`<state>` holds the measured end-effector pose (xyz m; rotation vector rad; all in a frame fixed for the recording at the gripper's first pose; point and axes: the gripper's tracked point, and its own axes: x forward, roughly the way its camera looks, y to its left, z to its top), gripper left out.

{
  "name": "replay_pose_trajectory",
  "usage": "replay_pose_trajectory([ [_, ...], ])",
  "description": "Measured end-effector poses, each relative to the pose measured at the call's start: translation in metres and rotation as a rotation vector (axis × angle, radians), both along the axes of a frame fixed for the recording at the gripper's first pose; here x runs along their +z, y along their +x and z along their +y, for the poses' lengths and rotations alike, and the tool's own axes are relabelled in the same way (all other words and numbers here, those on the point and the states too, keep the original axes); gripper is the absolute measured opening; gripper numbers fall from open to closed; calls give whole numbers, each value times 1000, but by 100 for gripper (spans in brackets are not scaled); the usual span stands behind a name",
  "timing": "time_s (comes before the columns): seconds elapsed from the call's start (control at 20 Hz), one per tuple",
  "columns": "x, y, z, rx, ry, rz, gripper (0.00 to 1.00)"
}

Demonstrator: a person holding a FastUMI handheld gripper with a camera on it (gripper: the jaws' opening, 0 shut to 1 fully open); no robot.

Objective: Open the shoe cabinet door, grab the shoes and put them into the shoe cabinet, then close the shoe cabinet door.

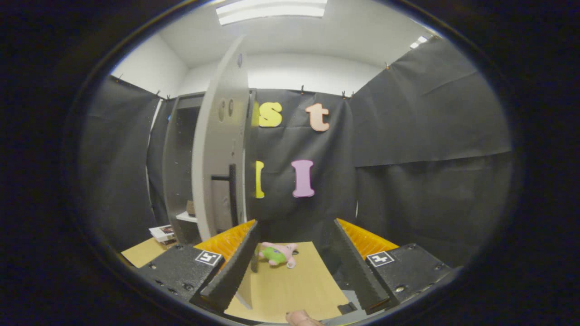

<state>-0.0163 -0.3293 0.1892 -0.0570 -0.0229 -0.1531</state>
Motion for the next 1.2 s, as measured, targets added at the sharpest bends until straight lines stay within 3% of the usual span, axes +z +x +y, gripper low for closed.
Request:
replay_pose_trajectory([
  [0.45,5,70,-43,-41,-30,37,100],
  [0.65,-1,95,-23,21,-17,59,100],
  [0.95,-1,96,40,167,-3,61,100],
  [1.05,1,88,45,147,-25,60,93],
  [1.2,-2,88,59,157,-14,58,93],
])
